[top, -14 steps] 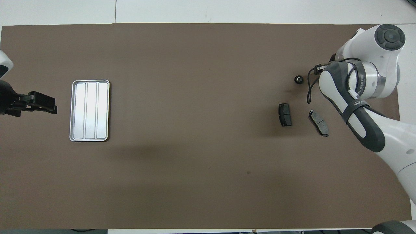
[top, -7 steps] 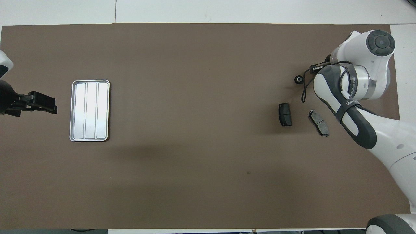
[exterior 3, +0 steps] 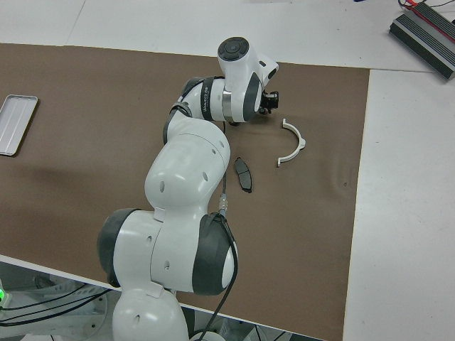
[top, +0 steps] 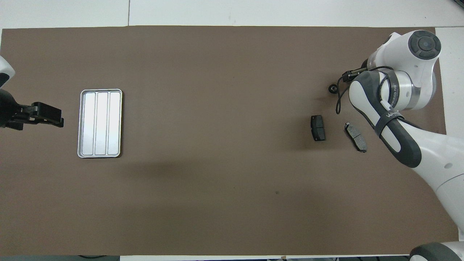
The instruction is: Place bearing gear from tray to pile
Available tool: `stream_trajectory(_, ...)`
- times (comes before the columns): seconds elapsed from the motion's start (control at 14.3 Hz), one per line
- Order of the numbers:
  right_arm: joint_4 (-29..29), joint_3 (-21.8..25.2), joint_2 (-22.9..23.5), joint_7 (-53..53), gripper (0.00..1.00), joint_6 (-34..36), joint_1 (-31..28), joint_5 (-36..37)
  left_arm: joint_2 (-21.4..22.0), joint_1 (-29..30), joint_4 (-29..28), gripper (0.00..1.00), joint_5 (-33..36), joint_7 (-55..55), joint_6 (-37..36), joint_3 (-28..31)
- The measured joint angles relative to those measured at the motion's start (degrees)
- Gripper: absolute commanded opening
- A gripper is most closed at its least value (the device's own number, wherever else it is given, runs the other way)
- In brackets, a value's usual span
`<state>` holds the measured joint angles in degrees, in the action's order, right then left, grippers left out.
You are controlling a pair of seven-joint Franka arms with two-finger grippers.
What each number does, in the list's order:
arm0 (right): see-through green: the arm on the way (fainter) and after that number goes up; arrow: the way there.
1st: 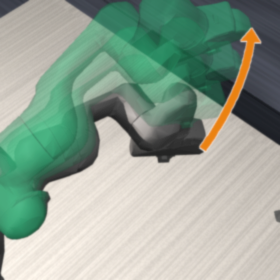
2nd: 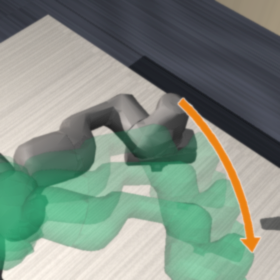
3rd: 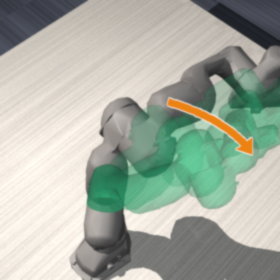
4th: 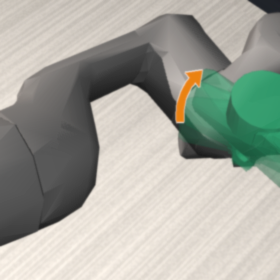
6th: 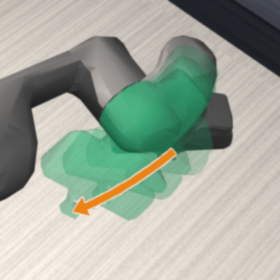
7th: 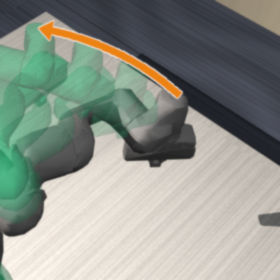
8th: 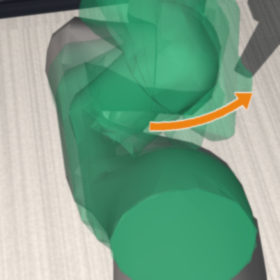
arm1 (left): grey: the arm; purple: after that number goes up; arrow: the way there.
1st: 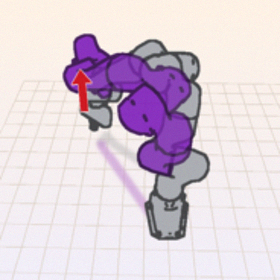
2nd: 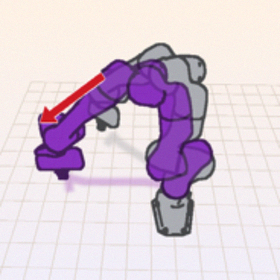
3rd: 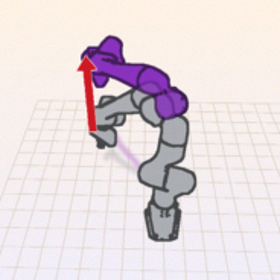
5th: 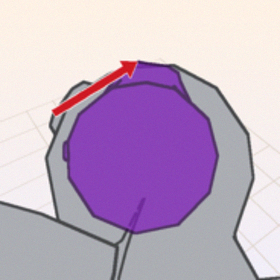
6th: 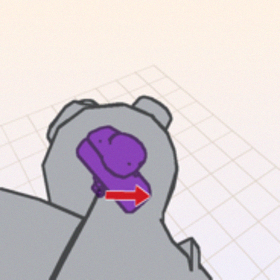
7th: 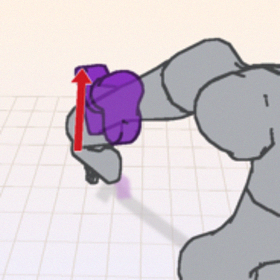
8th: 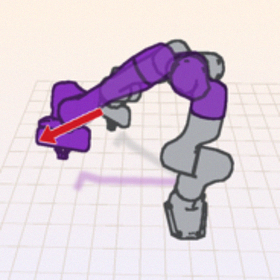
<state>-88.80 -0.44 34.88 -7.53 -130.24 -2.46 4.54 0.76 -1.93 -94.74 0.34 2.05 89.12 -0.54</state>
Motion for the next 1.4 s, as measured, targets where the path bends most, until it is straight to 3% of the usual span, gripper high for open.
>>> stream_trajectory(0.98,1.2,-4.4,-28.5,1.7,1.0,31.1,0.4,0.0,0.0,0.0,0.0,1.0,0.0,0.0,0.0,0.0)
stream_trajectory(1.4,1.3,-4.2,-37.0,1.7,1.0,39.4,-0.3,-1.7,0.0,0.0,0.0,1.0,0.0,0.0,0.0,0.0)
